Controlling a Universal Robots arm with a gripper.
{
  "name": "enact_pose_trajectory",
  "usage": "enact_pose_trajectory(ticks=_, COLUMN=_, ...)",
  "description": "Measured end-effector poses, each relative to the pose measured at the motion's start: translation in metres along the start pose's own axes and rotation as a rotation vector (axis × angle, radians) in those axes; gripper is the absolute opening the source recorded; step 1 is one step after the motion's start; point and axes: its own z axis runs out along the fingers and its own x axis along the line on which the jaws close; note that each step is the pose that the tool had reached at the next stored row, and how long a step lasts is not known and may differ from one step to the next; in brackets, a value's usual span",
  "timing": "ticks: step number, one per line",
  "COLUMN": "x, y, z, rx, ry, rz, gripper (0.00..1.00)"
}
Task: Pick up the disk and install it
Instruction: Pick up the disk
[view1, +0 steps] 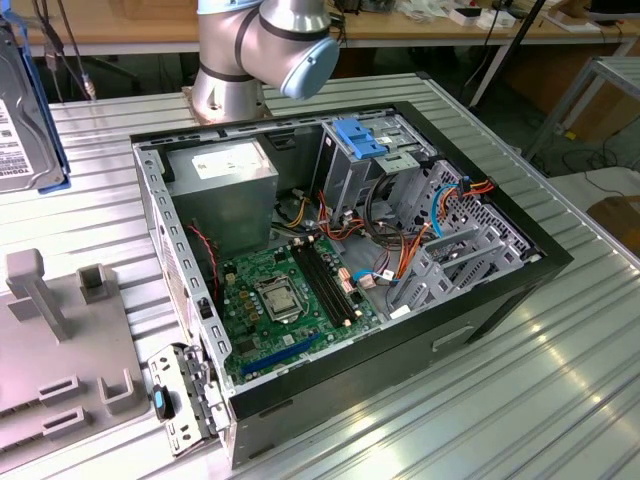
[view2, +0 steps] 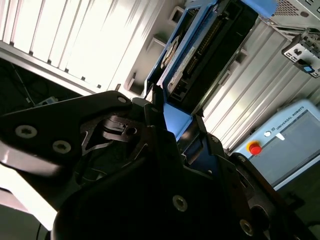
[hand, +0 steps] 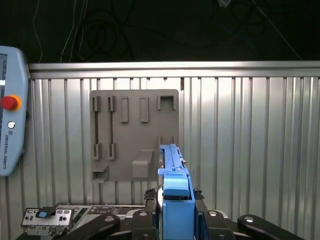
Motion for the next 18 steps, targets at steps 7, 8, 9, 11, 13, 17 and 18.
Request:
enact_pose_trajectory(ticks=7, x=-0.0002, y=-0.0302, z=0.0021, rx=0.0001, ry=0.0, rz=0.0, gripper=0.37)
enact_pose_trajectory(ticks=8, x=-0.0002, y=-0.0347, z=0.0024, rx=0.0001, ry=-0.0001, rz=0.0, gripper=0.37)
enact_pose_trajectory(ticks=9, x=-0.0003, y=-0.0382, z=0.0026, rx=0.0, ry=0.0, rz=0.0, gripper=0.37)
enact_pose_trajectory(ticks=11, x=-0.0003, y=-0.0462, z=0.0032, rx=0.0001, ry=-0.0001, rz=0.0, gripper=0.37)
enact_pose_trajectory(ticks=13, x=-0.0003, y=-0.054, z=0.0036, rx=0.0, ry=0.0, rz=0.0, gripper=0.37)
enact_pose_trajectory(ticks=17, x=-0.0004, y=-0.0719, z=0.0049, rx=0.0, ry=0.0, rz=0.0, gripper=0.37)
enact_pose_trajectory(ticks=18, x=-0.0005, y=-0.077, z=0.0052, rx=0.0, ry=0.0, rz=0.0, gripper=0.37)
